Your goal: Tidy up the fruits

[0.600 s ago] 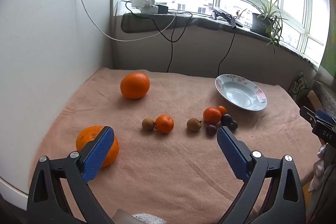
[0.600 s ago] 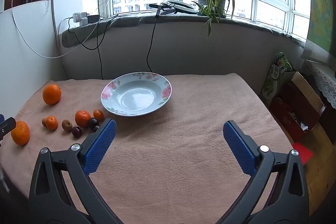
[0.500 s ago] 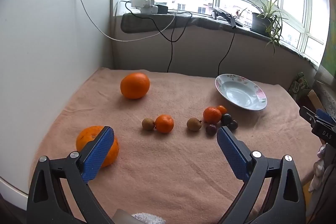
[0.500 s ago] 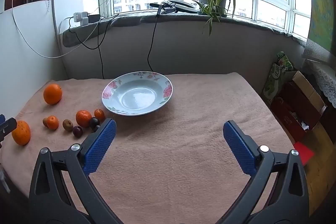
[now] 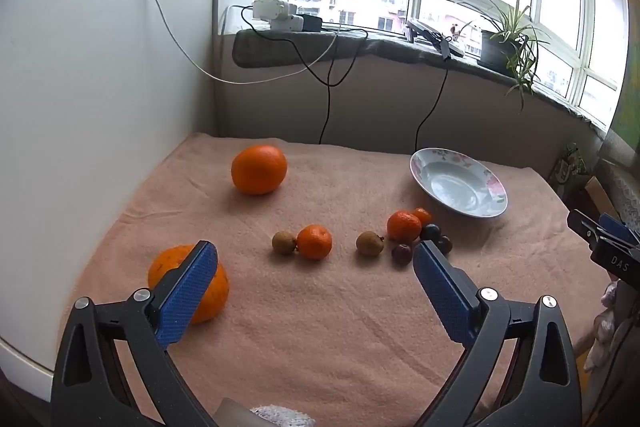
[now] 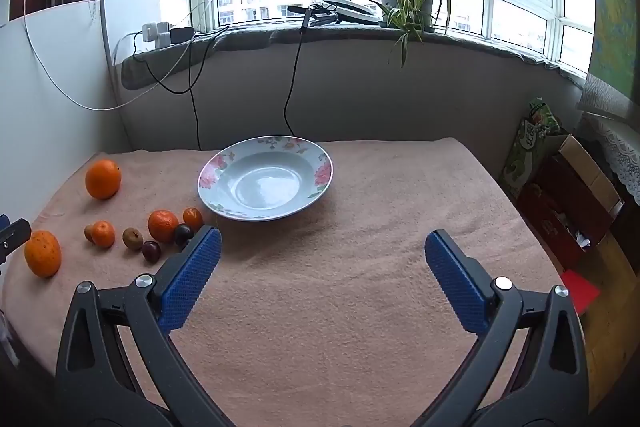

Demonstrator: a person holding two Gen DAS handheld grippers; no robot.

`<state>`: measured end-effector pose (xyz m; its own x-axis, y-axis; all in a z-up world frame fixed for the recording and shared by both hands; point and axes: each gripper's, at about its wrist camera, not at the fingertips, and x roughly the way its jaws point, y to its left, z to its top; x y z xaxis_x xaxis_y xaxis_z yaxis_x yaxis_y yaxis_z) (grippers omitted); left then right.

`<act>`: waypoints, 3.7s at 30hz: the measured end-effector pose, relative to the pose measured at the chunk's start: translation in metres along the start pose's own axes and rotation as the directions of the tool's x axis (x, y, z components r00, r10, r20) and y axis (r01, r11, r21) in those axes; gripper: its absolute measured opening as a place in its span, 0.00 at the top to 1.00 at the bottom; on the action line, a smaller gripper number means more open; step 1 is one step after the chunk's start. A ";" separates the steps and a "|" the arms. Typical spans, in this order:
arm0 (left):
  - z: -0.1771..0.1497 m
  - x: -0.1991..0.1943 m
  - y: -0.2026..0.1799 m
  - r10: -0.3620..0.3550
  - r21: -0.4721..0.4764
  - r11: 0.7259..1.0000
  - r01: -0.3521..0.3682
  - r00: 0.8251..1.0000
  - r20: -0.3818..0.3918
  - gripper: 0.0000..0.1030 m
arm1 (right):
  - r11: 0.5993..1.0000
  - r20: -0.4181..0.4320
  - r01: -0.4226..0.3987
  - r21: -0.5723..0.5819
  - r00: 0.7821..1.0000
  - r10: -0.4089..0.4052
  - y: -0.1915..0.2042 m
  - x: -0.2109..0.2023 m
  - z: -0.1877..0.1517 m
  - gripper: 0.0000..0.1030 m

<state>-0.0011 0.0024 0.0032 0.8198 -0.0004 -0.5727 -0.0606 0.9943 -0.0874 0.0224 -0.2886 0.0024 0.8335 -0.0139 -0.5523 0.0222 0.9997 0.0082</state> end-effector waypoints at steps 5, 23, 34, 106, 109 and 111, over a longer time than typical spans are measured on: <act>0.001 0.000 0.000 0.001 -0.002 1.000 -0.001 1.000 0.000 0.04 | 1.000 -0.001 -0.003 0.002 1.000 0.003 0.000 0.000 0.000 0.00; 0.002 -0.002 -0.001 0.000 0.000 1.000 0.000 1.000 0.006 0.04 | 1.000 -0.004 -0.007 0.005 1.000 0.007 0.000 -0.002 -0.001 0.00; 0.002 -0.003 -0.003 0.000 0.001 1.000 0.000 1.000 0.007 0.04 | 1.000 -0.007 -0.010 0.005 1.000 0.010 0.000 -0.002 -0.002 0.00; -0.028 -0.002 0.080 0.106 -0.155 0.982 -0.112 0.993 -0.042 0.04 | 0.943 -0.078 -0.237 -0.232 0.971 0.225 0.118 0.035 0.010 0.00; -0.034 0.002 0.091 0.113 -0.183 0.975 -0.123 0.991 -0.066 0.04 | 0.925 -0.091 -0.268 -0.270 0.963 0.253 0.134 0.038 0.011 0.00; -0.037 0.005 0.098 0.118 -0.197 0.971 -0.131 0.990 -0.079 0.04 | 0.907 -0.103 -0.294 -0.301 0.956 0.275 0.147 0.042 0.011 0.00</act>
<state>-0.0245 0.0962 -0.0384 0.7592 0.1084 -0.6417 -0.2790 0.9450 -0.1705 0.0666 -0.1422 -0.0101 0.7462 0.2640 -0.6111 -0.3907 0.9169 -0.0810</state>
